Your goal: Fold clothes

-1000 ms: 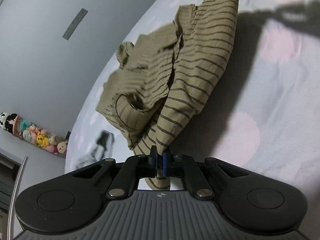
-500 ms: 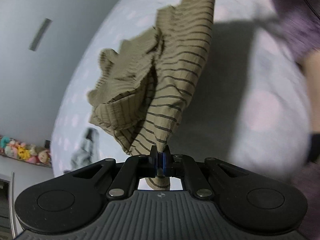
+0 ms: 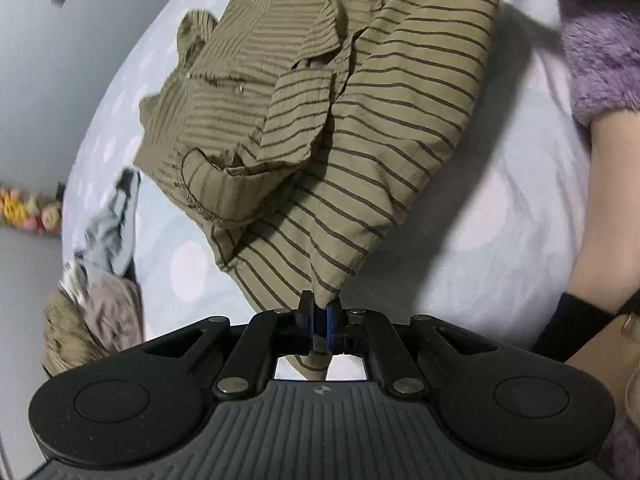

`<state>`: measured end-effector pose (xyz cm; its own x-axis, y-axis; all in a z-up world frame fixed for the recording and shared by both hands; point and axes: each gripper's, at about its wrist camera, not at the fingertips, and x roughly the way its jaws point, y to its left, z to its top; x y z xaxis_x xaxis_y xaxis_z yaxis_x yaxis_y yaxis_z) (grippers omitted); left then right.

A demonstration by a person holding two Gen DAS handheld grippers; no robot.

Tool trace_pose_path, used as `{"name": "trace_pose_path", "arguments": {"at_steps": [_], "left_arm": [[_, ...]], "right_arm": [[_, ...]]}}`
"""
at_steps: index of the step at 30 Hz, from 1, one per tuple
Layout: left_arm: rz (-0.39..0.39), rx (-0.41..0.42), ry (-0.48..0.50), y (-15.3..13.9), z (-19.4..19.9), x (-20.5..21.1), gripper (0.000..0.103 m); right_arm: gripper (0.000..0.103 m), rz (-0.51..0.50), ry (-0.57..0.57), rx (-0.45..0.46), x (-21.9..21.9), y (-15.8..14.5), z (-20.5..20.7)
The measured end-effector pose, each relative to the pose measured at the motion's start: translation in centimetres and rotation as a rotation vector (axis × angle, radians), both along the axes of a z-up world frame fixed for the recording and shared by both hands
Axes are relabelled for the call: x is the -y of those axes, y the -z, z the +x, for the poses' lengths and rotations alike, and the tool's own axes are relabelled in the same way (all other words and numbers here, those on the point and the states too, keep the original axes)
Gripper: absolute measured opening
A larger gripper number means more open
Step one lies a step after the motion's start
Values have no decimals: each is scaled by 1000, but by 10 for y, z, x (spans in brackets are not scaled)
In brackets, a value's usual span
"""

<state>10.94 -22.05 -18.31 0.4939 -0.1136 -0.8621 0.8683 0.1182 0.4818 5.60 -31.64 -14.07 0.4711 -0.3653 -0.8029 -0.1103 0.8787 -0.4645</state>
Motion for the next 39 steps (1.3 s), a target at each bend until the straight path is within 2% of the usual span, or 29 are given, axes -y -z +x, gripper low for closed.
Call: {"name": "trace_pose_path", "arguments": {"at_steps": [5,7,9,13,15,19,22,24,27,31,34,39], "left_arm": [[-52,0,-59,-9,-8,-10,10],[-92,-2,-72,-16,-10,-14,11],[-139,15,-73,-23,-11,-21,16],[-209,41,-85,-30,-16,-30,24],[-249,72,-101,-34,-18,-33,29],[-369,110,-130,-50,-19,-37,31],[-482,109,-169,-66,-18,-36,43],[-545,106,-193,-76,-16,-35,43],[-634,177,-228,-86,-19,-32,51],[-673,271,-221,-87,-23,-23,61],[-640,202,-207,-81,-18,-15,65],[-531,53,-222,-60,-2,-6,65]], "right_arm": [[7,-27,10,5,6,5,0],[18,-32,27,32,8,1,0],[36,-43,51,72,10,-3,-2],[50,-54,113,182,15,-12,-9],[60,-66,137,249,14,-16,-16],[69,-101,170,388,13,-28,-27],[79,-81,211,456,15,-42,-30],[89,-65,248,500,16,-51,-31],[97,63,314,573,22,-67,-27],[99,320,376,633,37,-80,-14],[99,447,422,644,45,-79,1],[98,477,441,593,40,-61,27]]}}
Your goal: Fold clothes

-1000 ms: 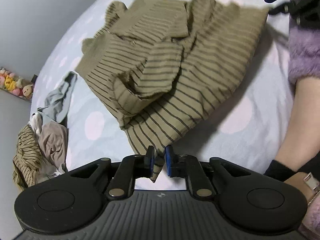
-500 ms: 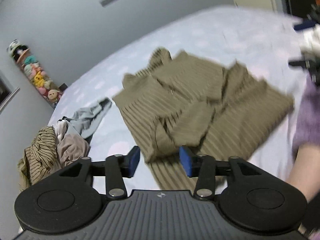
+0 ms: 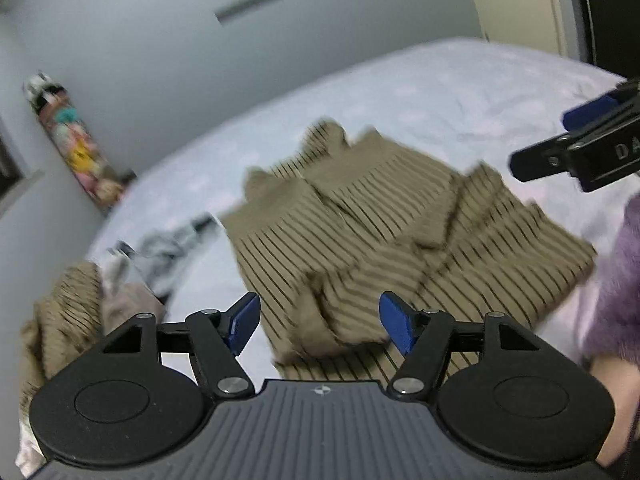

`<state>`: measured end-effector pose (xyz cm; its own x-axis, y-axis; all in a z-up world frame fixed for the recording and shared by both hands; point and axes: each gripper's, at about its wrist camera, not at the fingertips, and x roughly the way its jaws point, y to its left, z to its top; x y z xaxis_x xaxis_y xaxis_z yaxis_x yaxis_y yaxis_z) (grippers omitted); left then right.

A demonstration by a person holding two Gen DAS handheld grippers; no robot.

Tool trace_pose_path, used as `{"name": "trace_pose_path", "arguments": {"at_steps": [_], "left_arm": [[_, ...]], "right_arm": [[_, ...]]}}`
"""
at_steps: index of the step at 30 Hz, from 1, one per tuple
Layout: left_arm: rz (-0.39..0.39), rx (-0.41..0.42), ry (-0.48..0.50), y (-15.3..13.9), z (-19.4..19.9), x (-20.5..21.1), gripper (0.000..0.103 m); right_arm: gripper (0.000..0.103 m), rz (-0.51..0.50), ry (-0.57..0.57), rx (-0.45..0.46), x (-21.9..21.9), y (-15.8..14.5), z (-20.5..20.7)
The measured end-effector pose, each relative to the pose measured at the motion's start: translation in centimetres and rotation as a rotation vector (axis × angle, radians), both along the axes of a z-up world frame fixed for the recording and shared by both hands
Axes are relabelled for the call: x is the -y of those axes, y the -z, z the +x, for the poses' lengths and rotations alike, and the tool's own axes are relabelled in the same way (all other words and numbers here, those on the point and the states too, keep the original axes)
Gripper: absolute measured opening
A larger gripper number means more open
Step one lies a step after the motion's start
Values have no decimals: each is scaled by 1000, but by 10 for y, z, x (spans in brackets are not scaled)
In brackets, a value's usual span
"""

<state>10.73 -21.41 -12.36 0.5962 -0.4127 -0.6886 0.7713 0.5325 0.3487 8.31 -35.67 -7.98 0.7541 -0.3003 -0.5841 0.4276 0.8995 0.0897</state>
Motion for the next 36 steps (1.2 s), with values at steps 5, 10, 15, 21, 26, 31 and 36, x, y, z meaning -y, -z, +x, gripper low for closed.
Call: {"name": "trace_pose_path", "arguments": {"at_steps": [5,10,15,21,26,31,36], "left_arm": [[84,-147,0,21,13,3,52],[120,-274,14,43,21,14,41],[135,-374,-39,61,40,24,40],[75,-441,-124,71,71,27,40],[64,-361,-156,80,92,30,40],[-3,-270,-149,81,112,29,40],[-130,-219,-194,81,140,27,40]], "right_arm": [[74,-7,-57,-105,-10,23,17],[44,80,-80,-177,-1,48,33],[25,179,-75,-213,16,67,46],[25,276,-58,-274,37,89,71],[25,308,-47,-295,51,102,94],[26,237,-54,-219,57,105,116],[26,143,-53,-115,66,104,134]]}}
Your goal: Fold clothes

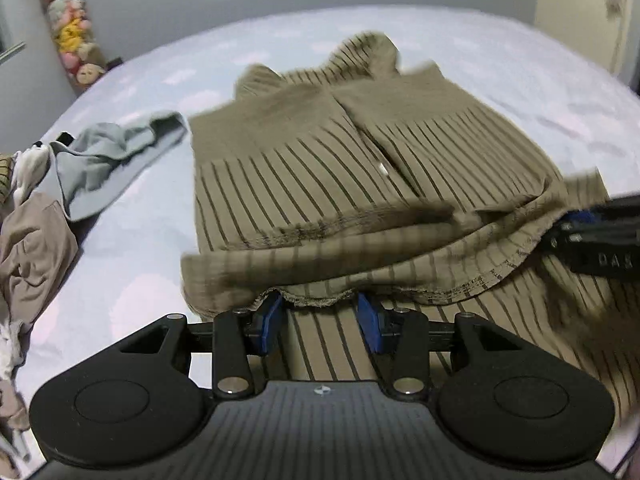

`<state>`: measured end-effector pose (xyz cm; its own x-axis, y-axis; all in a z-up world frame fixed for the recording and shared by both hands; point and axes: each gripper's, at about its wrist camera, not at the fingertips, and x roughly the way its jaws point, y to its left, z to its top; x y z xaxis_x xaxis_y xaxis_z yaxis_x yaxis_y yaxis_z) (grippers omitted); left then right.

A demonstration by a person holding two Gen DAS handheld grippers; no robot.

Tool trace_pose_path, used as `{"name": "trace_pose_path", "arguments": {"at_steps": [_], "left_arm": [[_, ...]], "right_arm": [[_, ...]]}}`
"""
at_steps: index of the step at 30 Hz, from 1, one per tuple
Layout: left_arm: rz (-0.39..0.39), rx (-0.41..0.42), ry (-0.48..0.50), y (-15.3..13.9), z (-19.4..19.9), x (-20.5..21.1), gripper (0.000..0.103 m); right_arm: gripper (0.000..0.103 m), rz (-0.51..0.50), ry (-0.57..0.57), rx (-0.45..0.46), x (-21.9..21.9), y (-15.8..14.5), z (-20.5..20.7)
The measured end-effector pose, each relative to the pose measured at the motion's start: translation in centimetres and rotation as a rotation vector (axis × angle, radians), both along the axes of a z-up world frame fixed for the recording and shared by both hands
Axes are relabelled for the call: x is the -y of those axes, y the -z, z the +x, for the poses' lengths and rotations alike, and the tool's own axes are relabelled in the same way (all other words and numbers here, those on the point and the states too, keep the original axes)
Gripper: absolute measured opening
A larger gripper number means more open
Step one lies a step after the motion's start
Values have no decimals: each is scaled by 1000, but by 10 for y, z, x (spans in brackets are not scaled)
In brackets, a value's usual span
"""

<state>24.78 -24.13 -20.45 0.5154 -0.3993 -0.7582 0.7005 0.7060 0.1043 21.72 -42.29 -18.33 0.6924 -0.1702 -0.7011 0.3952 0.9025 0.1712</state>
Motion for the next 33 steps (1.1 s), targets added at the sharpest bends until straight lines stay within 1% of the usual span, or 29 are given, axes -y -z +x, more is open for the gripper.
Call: {"name": "trace_pose_path", "arguments": {"at_steps": [3,5,8,9,11,12,13,15,17,18,20,21,22,24,25,29,32,33], "left_arm": [[-43,59,-15,5,14,2,40],[-58,73,-32,10,23,2,40],[-87,64,-83,17,38,-1,41],[-91,78,-104,18,43,-2,41],[-95,114,-149,18,50,-6,41],[-85,145,-180,16,52,-8,41],[-75,177,-213,14,54,-10,41],[-66,224,-252,10,56,-16,42],[-68,236,-260,8,57,-19,45],[-74,229,-260,7,57,-20,45],[-97,203,-247,4,57,-22,48],[-105,199,-238,2,55,-24,48],[-102,213,-238,0,54,-24,50],[-94,246,-240,-3,51,-25,53],[-87,242,-244,-2,52,-25,53],[-109,172,-240,-5,54,-28,53],[-132,126,-215,-20,58,-29,57],[-124,130,-180,-26,62,-26,57]], "right_arm": [[27,-27,19,47,11,2,9],[27,-11,42,61,22,8,15],[27,13,95,88,39,14,22],[28,9,111,99,43,15,23],[34,-16,149,113,50,16,21],[36,-28,176,116,54,16,19],[36,-39,204,119,58,16,17],[36,-30,272,143,66,14,9],[38,-14,345,181,76,10,-3],[43,-2,373,197,80,9,-8],[49,30,399,214,86,7,-16],[49,43,402,215,88,7,-18],[49,55,405,216,90,6,-20],[49,40,401,219,89,4,-21],[49,27,399,218,87,4,-20],[49,56,381,221,84,3,-22],[49,109,340,199,86,-3,-17],[49,130,313,193,87,-7,-15]]}}
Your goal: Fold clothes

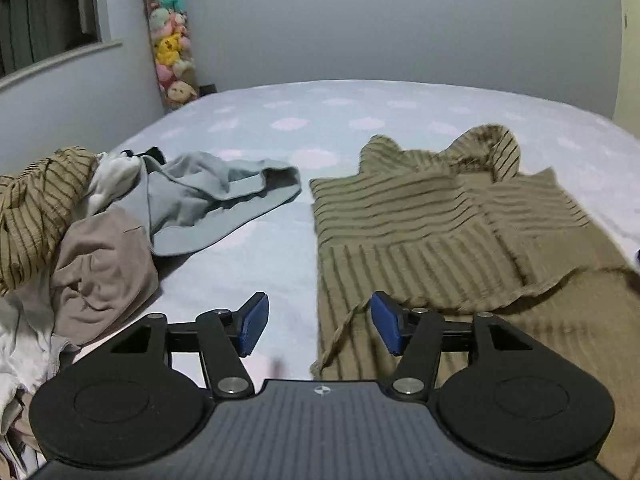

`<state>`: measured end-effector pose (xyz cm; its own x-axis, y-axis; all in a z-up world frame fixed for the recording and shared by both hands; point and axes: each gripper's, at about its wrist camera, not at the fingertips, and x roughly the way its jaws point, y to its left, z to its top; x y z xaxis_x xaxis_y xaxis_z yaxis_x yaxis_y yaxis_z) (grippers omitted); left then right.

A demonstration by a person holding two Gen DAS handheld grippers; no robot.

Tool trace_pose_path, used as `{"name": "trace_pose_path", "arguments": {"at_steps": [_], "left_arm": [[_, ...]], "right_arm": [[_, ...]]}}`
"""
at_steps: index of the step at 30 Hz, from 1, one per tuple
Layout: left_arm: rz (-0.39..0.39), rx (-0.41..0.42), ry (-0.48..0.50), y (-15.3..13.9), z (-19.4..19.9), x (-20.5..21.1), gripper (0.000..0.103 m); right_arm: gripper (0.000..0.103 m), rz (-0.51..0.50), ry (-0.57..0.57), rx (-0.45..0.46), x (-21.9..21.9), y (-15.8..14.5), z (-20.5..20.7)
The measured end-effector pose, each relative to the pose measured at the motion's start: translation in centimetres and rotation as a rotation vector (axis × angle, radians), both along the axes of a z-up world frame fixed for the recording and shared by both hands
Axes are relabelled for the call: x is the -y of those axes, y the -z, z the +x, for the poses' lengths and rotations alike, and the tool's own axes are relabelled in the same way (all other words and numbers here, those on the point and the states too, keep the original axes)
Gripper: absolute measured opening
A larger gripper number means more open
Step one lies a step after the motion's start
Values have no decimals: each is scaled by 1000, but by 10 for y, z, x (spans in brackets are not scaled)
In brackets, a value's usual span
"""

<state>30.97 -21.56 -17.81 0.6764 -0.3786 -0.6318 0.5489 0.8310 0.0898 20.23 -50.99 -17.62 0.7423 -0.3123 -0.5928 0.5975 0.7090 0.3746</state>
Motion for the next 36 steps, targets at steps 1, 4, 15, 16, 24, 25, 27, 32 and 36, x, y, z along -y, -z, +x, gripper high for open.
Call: {"name": "trace_pose_path", "arguments": {"at_steps": [1,4,15,16,24,25,27,32,36], "left_arm": [[12,7,38,-6,4,4,57],[68,42,168,-23,20,20,57],[316,82,509,-10,99,86,67],[324,72,519,-6,106,92,67],[374,-25,634,29,155,129,67],[372,-34,643,32,160,130,67],[366,-55,659,39,171,131,67],[309,-88,691,49,186,133,71],[251,-132,686,54,192,129,69]], "right_arm": [[49,0,-43,-8,2,-6,5],[51,-30,-196,-44,8,-25,26],[77,-372,-709,-329,28,-51,131],[79,-379,-735,-343,32,-49,139],[82,-412,-859,-435,67,-21,212],[82,-427,-873,-447,69,-17,218],[82,-458,-904,-464,73,-10,230],[84,-475,-982,-490,81,4,259],[81,-393,-1001,-479,89,11,264]]}}
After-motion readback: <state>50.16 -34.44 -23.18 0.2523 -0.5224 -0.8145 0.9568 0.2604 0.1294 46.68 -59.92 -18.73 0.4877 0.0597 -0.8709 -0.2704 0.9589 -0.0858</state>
